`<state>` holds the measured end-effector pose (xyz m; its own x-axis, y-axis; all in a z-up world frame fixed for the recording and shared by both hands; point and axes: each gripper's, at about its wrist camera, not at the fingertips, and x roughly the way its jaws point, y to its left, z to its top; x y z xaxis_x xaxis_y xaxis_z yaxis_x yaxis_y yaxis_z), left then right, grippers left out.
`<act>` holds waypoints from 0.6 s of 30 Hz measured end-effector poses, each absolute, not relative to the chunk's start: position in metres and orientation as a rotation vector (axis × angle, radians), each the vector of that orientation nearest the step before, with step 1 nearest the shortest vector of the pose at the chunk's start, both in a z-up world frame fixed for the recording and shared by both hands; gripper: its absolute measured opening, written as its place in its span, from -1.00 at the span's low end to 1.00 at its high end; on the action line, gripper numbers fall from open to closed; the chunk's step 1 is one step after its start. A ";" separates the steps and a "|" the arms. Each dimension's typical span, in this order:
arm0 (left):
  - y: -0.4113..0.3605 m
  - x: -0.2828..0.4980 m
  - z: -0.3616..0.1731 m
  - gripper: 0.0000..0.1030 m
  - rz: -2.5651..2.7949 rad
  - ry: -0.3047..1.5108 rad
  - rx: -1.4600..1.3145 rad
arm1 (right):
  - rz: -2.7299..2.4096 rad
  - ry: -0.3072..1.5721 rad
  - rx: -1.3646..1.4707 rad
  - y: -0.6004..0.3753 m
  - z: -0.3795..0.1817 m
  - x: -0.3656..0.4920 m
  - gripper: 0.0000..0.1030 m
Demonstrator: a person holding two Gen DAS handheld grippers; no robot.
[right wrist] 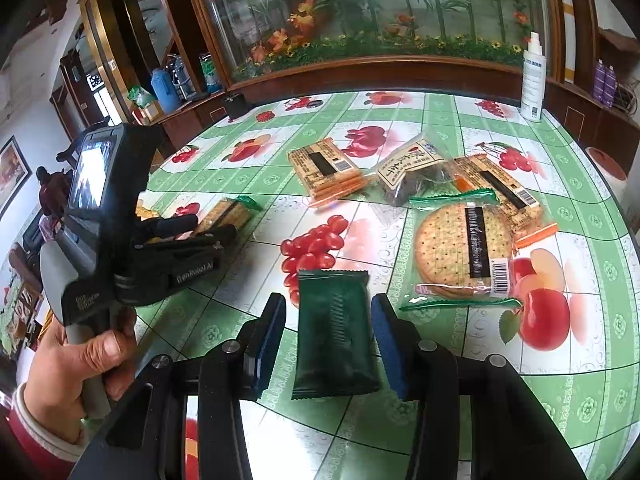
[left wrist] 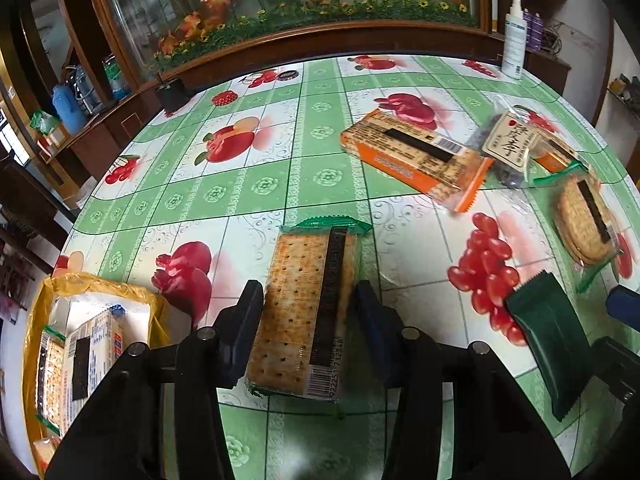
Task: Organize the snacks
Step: 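Grasp the dark green pack with the right gripper while the left grasps the long cracker pack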
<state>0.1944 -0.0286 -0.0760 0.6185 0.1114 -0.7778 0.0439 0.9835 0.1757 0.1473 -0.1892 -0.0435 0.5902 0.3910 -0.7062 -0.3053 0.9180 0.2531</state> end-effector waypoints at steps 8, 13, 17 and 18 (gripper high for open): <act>-0.025 0.181 -0.063 -0.66 0.002 0.881 0.144 | 0.395 0.883 0.043 -0.178 -0.053 0.150 -0.10; -0.023 0.179 -0.066 -0.85 -0.016 0.898 0.131 | 0.381 0.924 -0.010 -0.168 -0.069 0.158 -0.06; -0.025 0.177 -0.065 -0.84 0.020 0.888 0.172 | 0.380 0.942 -0.032 -0.164 -0.076 0.160 -0.11; -0.024 0.178 -0.065 -0.80 0.041 0.885 0.183 | 0.378 0.935 -0.036 -0.164 -0.077 0.159 -0.11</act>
